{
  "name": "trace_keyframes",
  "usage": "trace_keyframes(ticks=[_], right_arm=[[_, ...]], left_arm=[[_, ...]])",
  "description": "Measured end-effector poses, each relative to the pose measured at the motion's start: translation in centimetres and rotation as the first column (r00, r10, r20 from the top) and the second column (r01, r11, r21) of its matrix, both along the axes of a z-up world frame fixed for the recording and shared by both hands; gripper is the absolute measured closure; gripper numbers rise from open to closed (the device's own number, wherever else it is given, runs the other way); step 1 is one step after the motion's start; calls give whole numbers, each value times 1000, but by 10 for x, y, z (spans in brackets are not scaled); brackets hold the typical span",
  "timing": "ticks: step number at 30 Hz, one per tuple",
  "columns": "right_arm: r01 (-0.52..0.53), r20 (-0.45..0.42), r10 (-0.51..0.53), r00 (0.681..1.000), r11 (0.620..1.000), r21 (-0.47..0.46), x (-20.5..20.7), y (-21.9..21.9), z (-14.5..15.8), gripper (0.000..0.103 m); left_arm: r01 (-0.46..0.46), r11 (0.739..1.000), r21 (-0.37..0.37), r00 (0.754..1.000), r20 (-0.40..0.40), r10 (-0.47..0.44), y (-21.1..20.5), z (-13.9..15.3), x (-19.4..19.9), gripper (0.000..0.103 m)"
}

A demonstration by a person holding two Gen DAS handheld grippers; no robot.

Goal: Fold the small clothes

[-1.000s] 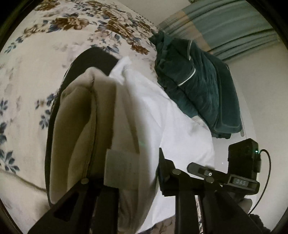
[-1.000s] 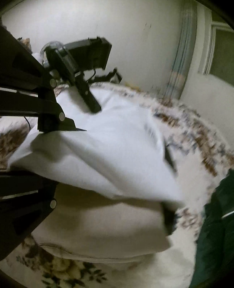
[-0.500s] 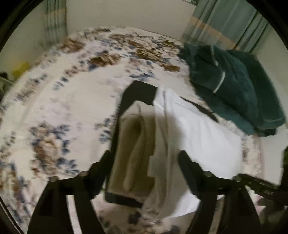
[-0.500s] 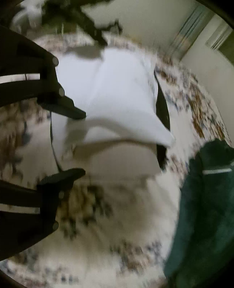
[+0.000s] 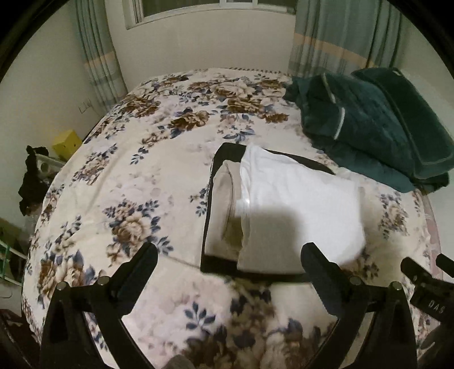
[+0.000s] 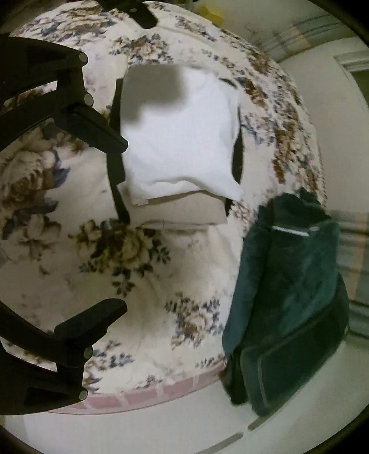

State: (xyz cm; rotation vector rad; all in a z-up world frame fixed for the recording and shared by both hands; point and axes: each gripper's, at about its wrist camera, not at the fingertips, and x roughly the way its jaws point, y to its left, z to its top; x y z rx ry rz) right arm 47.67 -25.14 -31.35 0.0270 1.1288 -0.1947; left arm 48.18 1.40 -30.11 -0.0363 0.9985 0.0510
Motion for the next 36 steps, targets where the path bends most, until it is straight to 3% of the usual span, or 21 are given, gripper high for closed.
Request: trace_keyframes(ticks=[11, 21, 29, 36], right_arm=[[49, 161, -38, 986, 997, -61, -152, 23, 149, 0], [35, 353, -2, 936, 996, -87, -292, 39, 289, 0], [2, 436, 32, 899, 997, -77, -366, 46, 356, 0], [-18, 486, 55, 872, 997, -80, -413, 43, 394, 0]], left_arm=[[77, 997, 2, 992, 102, -77, -9, 109, -126, 0], [81, 997, 6, 970, 231, -81, -4, 201, -222, 0], [99, 995, 11, 932, 349, -97, -7, 262, -283, 0], [108, 994, -7, 918, 385, -97, -6, 283, -314, 0]])
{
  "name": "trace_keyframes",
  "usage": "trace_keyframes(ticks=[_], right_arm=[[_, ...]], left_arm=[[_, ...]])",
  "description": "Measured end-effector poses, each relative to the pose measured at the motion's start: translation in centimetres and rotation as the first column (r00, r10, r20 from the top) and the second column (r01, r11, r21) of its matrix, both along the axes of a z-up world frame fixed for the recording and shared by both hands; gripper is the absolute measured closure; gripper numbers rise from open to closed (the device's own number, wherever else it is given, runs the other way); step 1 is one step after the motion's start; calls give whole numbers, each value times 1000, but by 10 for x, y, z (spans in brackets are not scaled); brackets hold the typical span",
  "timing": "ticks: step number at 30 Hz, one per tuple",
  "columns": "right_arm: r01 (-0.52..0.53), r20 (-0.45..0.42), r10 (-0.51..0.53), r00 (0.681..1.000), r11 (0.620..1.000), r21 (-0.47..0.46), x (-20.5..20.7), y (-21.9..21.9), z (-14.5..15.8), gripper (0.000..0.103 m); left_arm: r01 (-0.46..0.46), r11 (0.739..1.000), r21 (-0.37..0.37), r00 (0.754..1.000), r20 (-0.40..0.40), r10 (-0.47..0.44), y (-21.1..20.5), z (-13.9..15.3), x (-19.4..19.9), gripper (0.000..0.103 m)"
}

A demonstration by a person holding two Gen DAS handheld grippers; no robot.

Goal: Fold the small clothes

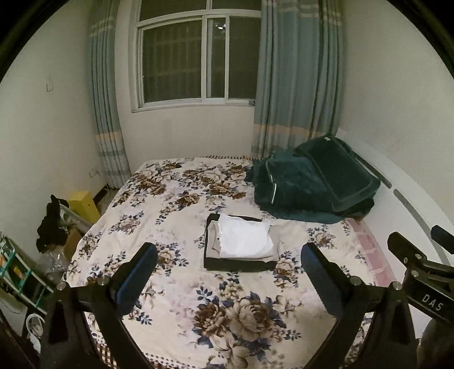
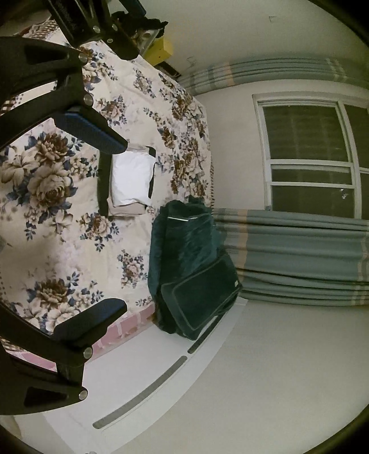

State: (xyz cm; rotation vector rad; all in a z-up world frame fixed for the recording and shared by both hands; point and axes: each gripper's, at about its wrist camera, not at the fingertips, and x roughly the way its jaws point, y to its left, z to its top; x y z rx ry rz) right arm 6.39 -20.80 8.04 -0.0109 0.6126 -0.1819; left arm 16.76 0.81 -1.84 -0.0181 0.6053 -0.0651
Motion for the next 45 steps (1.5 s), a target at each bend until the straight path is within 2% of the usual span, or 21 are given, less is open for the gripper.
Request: trace_keyframes(ticks=[14, 27, 45], right_arm=[[-15, 14, 15, 1000, 1000, 10, -17, -9, 9, 0], [-56, 1, 56, 998, 998, 10, 12, -14, 5, 0], [-76, -1, 76, 997, 997, 14, 17, -17, 7, 0]], left_arm=[[-21, 1000, 4, 1000, 22, 21, -5, 5, -18, 0], [-42, 999, 17, 999, 21, 42, -3, 7, -15, 0], [-47, 999, 21, 999, 22, 47, 1, 7, -15, 0]])
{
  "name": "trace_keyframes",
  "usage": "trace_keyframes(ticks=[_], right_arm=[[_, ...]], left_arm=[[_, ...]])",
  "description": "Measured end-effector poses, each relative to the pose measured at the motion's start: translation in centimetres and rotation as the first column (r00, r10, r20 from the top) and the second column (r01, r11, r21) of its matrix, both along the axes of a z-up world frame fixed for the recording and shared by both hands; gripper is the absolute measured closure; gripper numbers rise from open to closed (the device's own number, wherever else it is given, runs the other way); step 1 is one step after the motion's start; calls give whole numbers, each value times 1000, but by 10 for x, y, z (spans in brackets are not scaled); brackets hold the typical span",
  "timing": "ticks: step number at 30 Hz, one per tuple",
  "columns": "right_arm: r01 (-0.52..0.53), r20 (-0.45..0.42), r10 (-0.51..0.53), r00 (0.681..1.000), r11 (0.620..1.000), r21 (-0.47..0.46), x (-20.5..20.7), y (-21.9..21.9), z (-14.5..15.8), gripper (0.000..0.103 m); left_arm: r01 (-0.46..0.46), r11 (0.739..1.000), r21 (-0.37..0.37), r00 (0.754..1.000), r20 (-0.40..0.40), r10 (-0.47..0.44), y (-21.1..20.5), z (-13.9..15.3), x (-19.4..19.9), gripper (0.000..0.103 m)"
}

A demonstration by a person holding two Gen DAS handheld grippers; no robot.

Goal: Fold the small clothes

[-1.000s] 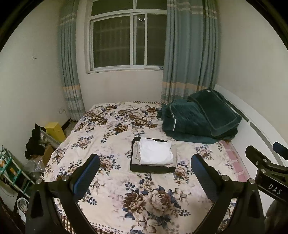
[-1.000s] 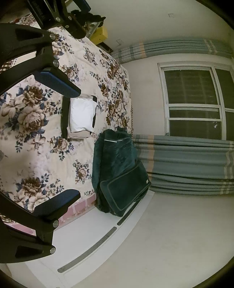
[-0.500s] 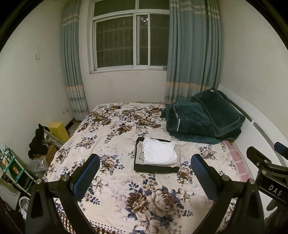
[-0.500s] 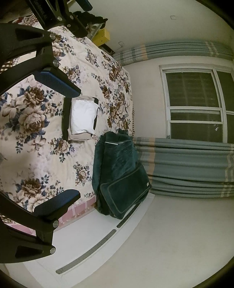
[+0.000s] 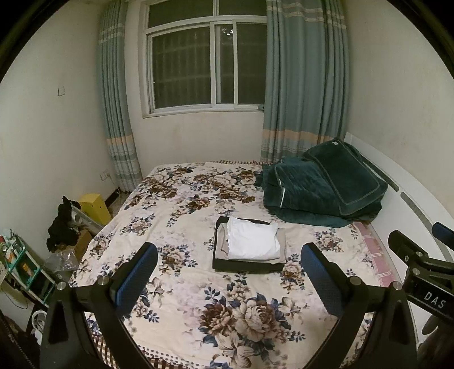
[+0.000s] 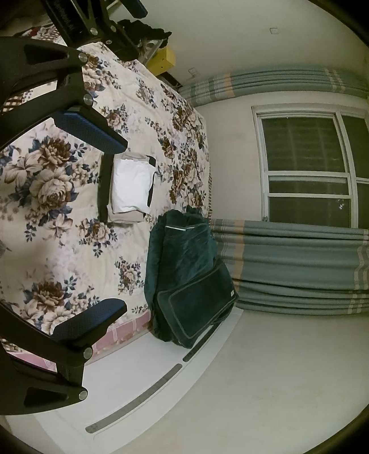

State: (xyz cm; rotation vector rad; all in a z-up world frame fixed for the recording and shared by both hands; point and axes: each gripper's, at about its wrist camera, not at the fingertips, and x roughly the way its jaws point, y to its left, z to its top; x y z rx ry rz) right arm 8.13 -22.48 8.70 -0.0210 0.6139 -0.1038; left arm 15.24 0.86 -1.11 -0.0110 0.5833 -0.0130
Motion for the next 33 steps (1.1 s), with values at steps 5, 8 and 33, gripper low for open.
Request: trace_keyframes(ticks=[5, 8, 33], right_arm=[[2, 1, -2, 1000, 1000, 0, -1, 1, 0, 0], [-1, -2, 1, 1000, 1000, 2, -1, 1, 0, 0], [-8, -1, 8, 1000, 1000, 3, -3, 7, -3, 0]], left_arm=[[-1, 1000, 1, 1000, -1, 1, 2, 0, 0, 0], [-5, 1000, 1, 1000, -2, 5, 6, 1, -1, 0], [-3, 1000, 10, 1000, 13, 3, 23, 5, 0, 0]])
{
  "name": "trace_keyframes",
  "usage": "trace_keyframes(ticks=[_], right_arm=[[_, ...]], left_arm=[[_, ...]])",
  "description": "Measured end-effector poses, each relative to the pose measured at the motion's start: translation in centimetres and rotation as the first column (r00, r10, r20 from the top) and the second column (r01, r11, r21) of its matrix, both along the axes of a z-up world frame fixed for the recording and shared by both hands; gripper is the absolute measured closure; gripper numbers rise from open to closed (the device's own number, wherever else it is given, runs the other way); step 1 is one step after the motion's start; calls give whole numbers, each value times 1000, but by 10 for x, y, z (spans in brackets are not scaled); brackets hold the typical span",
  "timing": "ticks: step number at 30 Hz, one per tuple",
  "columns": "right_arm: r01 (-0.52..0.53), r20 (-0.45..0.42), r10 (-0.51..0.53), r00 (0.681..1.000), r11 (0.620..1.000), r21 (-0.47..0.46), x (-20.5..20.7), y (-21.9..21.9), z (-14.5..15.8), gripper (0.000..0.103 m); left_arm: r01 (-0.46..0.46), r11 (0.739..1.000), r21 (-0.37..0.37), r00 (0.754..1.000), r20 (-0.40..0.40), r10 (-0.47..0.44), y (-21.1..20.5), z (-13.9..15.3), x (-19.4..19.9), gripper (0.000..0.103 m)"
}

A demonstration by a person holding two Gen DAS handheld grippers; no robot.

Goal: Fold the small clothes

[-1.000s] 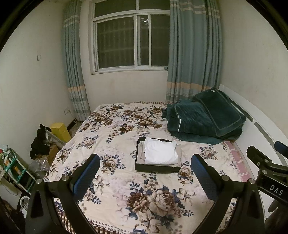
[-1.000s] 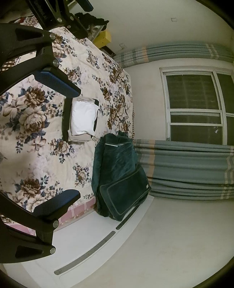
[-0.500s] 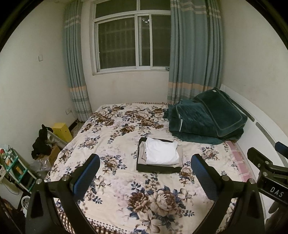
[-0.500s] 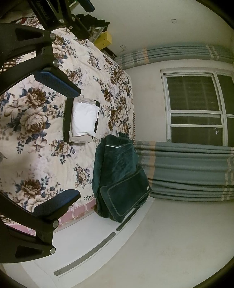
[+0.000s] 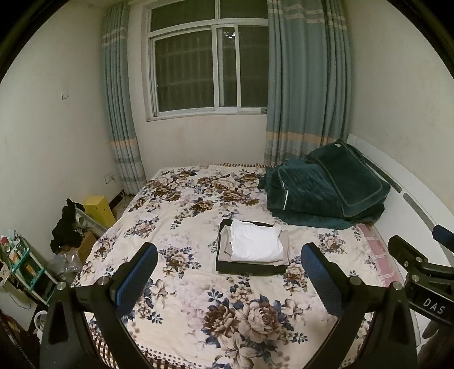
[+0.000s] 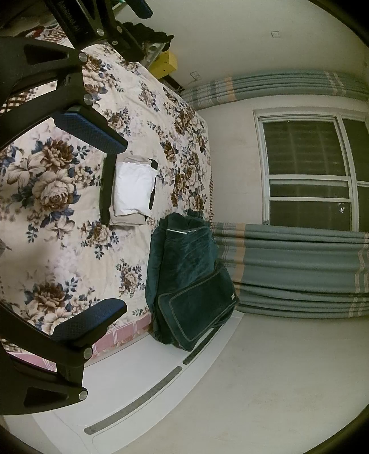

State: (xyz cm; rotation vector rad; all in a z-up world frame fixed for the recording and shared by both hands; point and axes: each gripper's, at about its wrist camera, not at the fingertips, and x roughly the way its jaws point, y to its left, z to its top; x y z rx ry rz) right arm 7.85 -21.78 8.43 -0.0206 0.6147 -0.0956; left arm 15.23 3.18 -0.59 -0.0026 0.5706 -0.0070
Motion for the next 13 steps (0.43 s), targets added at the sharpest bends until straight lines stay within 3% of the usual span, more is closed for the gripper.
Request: trace_keyframes(ticks=[13], right_arm=[[-3, 3, 3, 1000, 1000, -1, 1, 4, -2, 0]], left_arm=[[-4, 1000, 11, 1000, 8, 4, 4, 4, 7, 0]])
